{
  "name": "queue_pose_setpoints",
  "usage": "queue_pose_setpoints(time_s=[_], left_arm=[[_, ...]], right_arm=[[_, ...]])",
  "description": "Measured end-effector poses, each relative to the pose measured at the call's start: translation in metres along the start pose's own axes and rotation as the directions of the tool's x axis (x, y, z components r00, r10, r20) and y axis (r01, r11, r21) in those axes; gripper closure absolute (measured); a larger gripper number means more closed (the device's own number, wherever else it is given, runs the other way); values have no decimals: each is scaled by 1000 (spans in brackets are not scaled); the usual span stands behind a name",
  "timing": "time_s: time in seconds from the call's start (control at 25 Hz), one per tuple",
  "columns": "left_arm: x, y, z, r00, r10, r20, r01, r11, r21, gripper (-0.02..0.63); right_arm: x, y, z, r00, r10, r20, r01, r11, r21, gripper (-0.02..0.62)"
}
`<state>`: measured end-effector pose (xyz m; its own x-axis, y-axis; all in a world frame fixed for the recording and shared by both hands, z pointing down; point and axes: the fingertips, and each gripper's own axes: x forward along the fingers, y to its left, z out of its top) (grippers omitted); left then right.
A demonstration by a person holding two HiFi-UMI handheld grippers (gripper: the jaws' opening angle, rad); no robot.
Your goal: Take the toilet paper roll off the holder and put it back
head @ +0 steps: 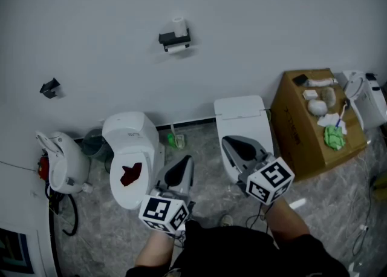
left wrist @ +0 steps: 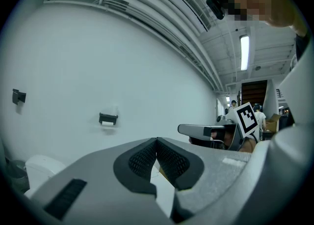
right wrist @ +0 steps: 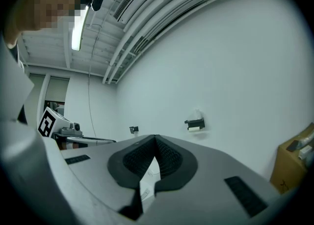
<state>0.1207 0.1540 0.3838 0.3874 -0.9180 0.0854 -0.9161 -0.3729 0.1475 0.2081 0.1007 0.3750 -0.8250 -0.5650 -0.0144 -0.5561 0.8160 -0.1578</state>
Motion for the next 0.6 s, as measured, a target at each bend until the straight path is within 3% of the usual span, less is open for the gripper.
queue_pose_setpoints(time_s=[0.6], left_arm=[[-3,5,-3,1000,8,-13,-8,1000,4,601]], right_arm=[[2,0,-8,1000,-2,-6,3,999,32,598]])
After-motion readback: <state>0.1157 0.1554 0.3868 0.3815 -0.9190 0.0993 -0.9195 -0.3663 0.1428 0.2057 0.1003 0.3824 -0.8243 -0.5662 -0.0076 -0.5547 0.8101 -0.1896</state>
